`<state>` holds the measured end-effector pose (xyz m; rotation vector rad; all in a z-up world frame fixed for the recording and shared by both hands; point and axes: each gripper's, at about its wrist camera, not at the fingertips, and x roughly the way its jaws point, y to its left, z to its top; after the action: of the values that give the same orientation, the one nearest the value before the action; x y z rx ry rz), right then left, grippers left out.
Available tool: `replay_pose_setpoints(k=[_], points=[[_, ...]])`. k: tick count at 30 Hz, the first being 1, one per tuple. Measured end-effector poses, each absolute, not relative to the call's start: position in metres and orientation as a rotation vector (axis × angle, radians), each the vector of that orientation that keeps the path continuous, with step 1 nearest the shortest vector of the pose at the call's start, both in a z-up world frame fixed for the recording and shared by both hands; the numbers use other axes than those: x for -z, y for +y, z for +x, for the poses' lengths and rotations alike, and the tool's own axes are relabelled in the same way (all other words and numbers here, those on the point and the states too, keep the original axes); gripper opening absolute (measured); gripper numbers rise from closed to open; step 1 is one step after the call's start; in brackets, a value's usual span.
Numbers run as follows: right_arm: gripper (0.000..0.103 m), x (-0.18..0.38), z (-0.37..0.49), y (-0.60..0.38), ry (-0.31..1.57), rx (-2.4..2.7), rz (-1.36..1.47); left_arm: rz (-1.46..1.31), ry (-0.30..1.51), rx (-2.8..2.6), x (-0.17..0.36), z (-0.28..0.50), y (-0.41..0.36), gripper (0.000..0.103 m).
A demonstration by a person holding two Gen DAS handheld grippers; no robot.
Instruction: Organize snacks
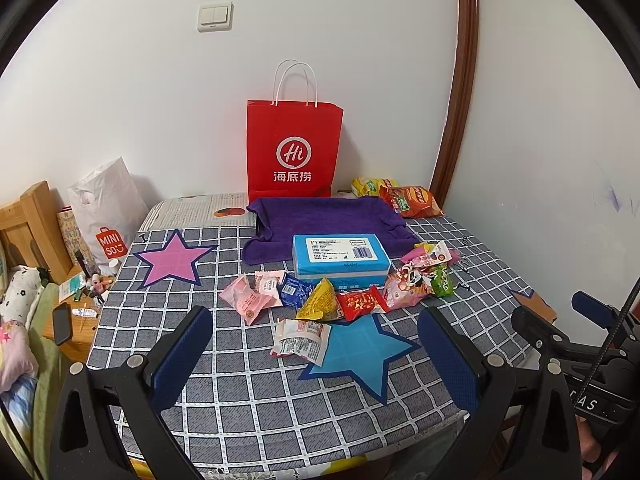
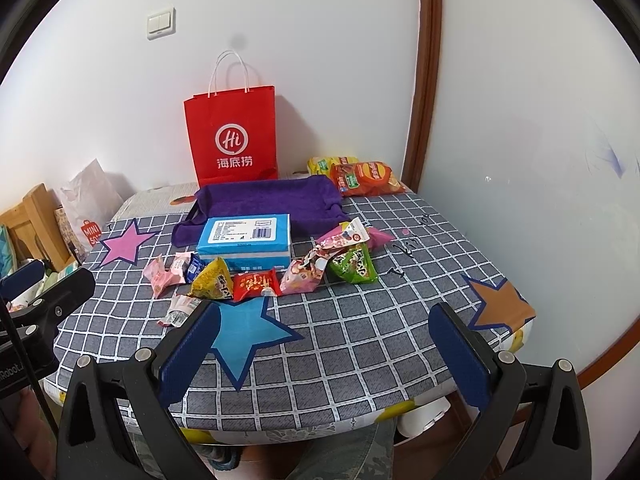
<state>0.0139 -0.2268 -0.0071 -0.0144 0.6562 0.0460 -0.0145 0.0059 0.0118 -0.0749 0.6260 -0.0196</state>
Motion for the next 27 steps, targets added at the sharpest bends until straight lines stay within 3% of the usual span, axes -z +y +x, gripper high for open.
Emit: replay_pose_setpoints(k=[27], points=[[0.102,0.0050,0.0115,-0.2266,0.647,-0.053,-0.012,-0.075,0.624,0.021,-0.0112,-0.0157,0.0059,0.103]])
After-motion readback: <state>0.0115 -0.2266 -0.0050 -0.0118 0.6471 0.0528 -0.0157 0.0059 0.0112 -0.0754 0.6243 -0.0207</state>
